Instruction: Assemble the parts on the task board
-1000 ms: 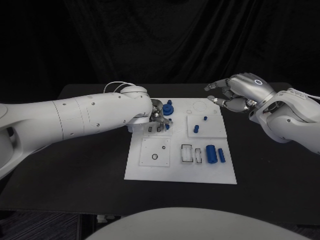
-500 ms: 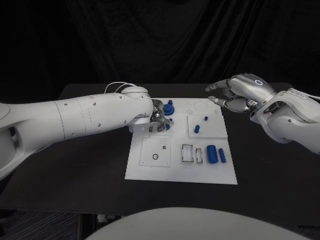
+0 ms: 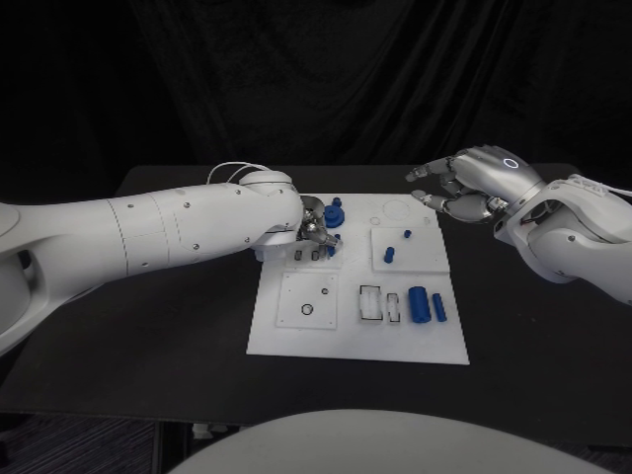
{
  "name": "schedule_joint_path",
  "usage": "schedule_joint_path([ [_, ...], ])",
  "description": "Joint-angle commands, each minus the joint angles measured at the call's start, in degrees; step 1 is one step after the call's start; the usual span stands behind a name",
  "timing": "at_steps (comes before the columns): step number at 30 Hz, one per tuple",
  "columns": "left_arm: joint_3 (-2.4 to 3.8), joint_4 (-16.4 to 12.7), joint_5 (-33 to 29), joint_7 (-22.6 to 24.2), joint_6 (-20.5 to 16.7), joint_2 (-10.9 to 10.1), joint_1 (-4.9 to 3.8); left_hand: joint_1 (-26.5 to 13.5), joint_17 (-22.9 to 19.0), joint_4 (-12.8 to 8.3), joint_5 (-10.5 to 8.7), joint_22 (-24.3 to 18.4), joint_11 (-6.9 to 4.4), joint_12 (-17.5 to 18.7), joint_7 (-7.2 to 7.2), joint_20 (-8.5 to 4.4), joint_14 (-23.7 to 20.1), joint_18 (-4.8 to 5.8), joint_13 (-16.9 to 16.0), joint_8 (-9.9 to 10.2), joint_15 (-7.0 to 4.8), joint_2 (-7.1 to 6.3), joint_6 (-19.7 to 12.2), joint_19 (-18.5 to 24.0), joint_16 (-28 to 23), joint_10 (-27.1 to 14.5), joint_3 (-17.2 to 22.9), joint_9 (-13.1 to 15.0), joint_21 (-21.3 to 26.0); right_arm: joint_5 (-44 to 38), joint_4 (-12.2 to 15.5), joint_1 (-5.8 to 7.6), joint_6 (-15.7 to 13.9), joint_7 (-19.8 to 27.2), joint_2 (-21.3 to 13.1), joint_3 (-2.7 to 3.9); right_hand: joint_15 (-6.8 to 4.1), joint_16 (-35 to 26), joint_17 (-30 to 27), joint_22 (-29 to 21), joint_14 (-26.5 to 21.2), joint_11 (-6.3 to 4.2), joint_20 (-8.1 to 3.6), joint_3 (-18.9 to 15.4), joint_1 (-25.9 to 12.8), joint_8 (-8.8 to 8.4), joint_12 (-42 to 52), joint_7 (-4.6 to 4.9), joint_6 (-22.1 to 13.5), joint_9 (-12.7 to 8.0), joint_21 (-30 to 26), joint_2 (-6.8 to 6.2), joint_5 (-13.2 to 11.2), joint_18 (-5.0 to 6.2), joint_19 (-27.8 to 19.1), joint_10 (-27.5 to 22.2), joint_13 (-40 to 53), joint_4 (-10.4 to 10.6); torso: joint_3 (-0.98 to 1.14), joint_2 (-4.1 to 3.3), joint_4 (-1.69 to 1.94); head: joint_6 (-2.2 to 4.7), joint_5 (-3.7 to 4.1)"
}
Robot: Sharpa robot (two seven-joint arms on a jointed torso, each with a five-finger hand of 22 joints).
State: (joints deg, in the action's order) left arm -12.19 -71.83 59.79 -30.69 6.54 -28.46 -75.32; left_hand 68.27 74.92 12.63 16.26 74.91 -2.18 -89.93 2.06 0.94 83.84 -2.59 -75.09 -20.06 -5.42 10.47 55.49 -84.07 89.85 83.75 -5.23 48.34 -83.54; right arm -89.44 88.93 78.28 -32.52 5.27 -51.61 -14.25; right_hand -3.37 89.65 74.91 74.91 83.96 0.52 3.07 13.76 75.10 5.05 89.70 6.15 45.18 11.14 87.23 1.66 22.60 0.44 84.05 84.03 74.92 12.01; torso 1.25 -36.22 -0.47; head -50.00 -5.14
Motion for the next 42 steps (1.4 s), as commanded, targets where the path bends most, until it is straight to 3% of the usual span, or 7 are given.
schedule_joint_path([
  [1, 0.05, -0.1, 0.1, 1.8, -0.5, 0.0, 0.10, 0.9, 15.1, -0.3, 0.96, 4.3, -0.03, -0.1, -0.13, 0.28, 6.2, -0.09, -14.9, 0.4, 0.25, -0.31, 0.6, -0.5, 0.1, 6.2, 1.0, 0.2, 0.3, -0.3, -0.1, -0.02, 0.4, -1.2, 0.0, 0.04, 0.26, -0.1, 14.4, 14.0, 5.9, 0.03, 0.16, 0.5, 0.6, -0.27, 0.3, -0.03, 0.2, 0.0, -0.3, -0.05, 0.2, 0.41, 4.3, 6.0, 15.1, 0.0, -0.02, 0.01, 0.00, 0.00, 0.00],
  [20, 0.05, -0.1, 0.1, 2.1, 0.1, -0.2, 0.11, 1.8, 15.1, -2.0, 4.09, 4.5, -0.33, -0.1, -0.46, 0.06, 6.2, -0.10, -14.9, 1.2, 0.00, -1.93, 1.3, -0.5, 0.1, 6.2, 4.7, 1.4, 0.4, -0.3, -0.4, -0.02, 1.0, -1.6, 0.3, 0.04, 0.26, -0.6, 13.6, 13.8, 5.7, 0.05, 0.16, 0.8, 0.7, -0.32, 0.3, 0.02, 0.4, -0.1, -0.8, -0.04, 0.3, 0.56, 4.0, 6.0, 15.1, -0.2, 0.03, 0.00, 0.02, 0.00, -0.28],
  [24, 0.05, -0.1, 0.1, 2.0, 0.5, -0.4, 0.11, 2.0, 15.1, -2.8, 6.16, 4.5, -0.37, -0.1, -0.49, -0.01, 6.2, -0.11, -14.9, 1.8, -0.07, -3.10, 1.3, -0.4, 0.1, 6.2, 7.1, 1.9, 0.5, -0.3, -0.4, -0.02, 1.2, -1.8, 0.3, 0.04, 0.26, -0.6, 13.6, 13.8, 5.7, 0.05, 0.16, 0.8, 0.7, -0.32, 0.3, 0.02, 0.4, -0.1, -0.8, -0.04, 0.3, 0.56, 4.0, 6.0, 15.1, -0.2, 0.00, -0.02, -0.01, 0.00, -0.28],
  [28, 0.05, -0.3, 0.1, 1.8, 0.8, -0.6, 0.11, 1.9, 15.1, -3.4, 6.81, 4.5, -0.35, -0.1, -0.47, -0.01, 6.2, -0.13, -14.9, 2.3, -0.05, -4.12, 1.3, -0.4, 0.1, 6.2, 9.1, 2.2, 0.7, -0.3, -0.5, -0.02, 1.5, -1.9, 0.3, 0.04, 0.27, -0.7, 13.5, 13.7, 5.6, 0.06, 0.16, 0.9, 0.7, -0.34, 0.3, 0.04, 0.4, -0.1, -0.9, -0.04, 0.3, 0.59, 4.0, 6.0, 15.1, -0.2, 0.01, -0.01, -0.02, 0.00, -0.30],
  [32, 0.05, -0.6, 0.1, 1.8, 0.7, -1.0, 0.11, 1.0, 15.1, -4.1, 8.57, 4.4, -0.32, -0.1, -0.43, 0.03, 6.2, -0.17, -14.9, 3.0, -0.01, -5.97, 1.5, -0.3, 0.1, 6.2, 12.9, 2.7, 0.9, -0.3, -0.6, -0.02, 1.6, -2.0, 0.3, 0.04, 0.27, -0.8, 13.3, 13.7, 5.6, 0.06, 0.17, 1.0, 0.8, -0.36, 0.3, 0.05, 0.4, -0.1, -1.0, -0.05, 0.3, 0.60, 3.9, 6.0, 15.1, -0.2, 0.00, -0.02, 0.05, 0.00, -0.36],
  [38, 0.05, -1.0, 0.1, 1.8, 0.2, -1.5, 0.11, -0.7, 15.1, -4.7, 8.77, 4.6, -0.31, -0.1, -0.40, 0.06, 6.2, -0.18, -14.9, 3.5, 0.01, -7.98, 1.9, -0.3, 0.1, 6.2, 17.6, 3.6, 1.0, -0.3, -0.6, -0.02, 1.6, -2.1, 0.4, 0.04, 0.28, -0.9, 13.1, 13.6, 5.5, 0.08, 0.17, 1.1, 0.8, -0.40, 0.3, 0.07, 0.4, -0.2, -1.2, -0.07, 0.3, 0.66, 3.8, 6.0, 15.1, -0.3, -0.02, -0.06, 0.00, 0.00, -0.47],
  [42, 0.05, -1.4, 0.1, 1.6, -0.5, -1.9, 0.11, -1.0, 15.1, -4.8, 8.73, 4.7, -0.31, -0.1, -0.41, 0.06, 6.2, -0.15, -14.9, 3.6, 0.01, -8.23, 2.0, -0.3, 0.1, 6.2, 18.3, 3.8, 0.9, -0.3, -0.6, -0.02, 1.7, -2.1, 0.4, 0.04, 0.28, -0.9, 13.1, 13.6, 5.5, 0.08, 0.17, 1.1, 0.8, -0.40, 0.3, 0.07, 0.4, -0.2, -1.2, -0.07, 0.3, 0.66, 3.8, 6.0, 15.1, -0.3, -0.01, -0.05, -0.04, 0.00, -0.56],
])
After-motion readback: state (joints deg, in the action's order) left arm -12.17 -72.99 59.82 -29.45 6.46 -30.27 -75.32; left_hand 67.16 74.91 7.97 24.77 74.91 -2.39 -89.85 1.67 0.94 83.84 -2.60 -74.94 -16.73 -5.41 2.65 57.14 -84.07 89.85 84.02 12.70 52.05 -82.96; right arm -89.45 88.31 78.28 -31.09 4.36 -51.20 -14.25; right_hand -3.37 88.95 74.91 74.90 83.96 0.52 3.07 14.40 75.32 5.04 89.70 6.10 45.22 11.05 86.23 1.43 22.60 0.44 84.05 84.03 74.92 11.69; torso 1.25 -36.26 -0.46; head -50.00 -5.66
